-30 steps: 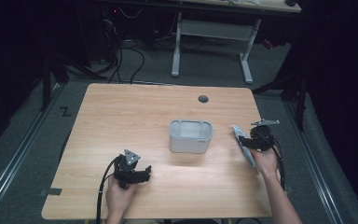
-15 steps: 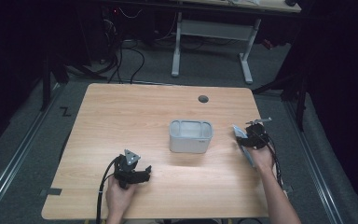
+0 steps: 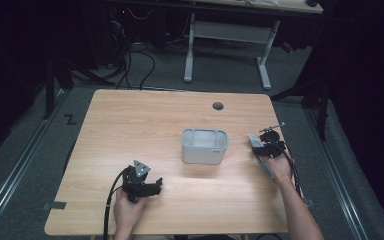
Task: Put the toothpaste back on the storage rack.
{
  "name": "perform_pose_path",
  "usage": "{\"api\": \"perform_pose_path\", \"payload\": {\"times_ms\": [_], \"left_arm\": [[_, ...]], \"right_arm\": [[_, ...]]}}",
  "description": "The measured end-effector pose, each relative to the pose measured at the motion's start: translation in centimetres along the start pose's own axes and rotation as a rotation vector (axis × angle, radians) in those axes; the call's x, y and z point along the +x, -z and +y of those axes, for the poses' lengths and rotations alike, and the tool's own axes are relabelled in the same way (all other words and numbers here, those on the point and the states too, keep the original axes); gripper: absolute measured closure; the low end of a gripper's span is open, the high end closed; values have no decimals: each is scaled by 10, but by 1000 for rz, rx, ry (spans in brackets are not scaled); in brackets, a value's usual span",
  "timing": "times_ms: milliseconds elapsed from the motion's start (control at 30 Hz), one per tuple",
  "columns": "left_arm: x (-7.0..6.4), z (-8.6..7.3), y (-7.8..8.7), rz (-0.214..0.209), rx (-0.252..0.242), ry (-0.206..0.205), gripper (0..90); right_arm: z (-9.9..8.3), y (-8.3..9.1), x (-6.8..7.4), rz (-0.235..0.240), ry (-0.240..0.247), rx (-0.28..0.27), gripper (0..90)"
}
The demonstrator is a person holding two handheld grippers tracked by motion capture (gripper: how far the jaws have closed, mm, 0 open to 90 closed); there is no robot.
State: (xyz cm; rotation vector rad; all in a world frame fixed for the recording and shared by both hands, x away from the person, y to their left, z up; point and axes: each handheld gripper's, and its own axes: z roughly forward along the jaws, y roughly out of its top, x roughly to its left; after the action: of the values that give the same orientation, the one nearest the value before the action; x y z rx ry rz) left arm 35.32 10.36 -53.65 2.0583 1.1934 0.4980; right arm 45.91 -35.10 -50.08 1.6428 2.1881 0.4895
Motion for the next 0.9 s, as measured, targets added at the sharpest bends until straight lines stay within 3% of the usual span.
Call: {"api": "perform_pose_path", "payload": {"times_ms": [333,433,700,900], "left_arm": [[0,0,0,0,0,-1,155],[0,0,0,-3,1,-5,155],[-1,0,0,-5,2,-7,155],[-1,0,0,-4,2,-7,156]], "right_arm": [[9,1,-3,41,-16,64,586],[10,9,-8,101,-52,35,677],[8,10,-9,129,-36,48,703],[7,13,-7,125,-11,43,714]]}}
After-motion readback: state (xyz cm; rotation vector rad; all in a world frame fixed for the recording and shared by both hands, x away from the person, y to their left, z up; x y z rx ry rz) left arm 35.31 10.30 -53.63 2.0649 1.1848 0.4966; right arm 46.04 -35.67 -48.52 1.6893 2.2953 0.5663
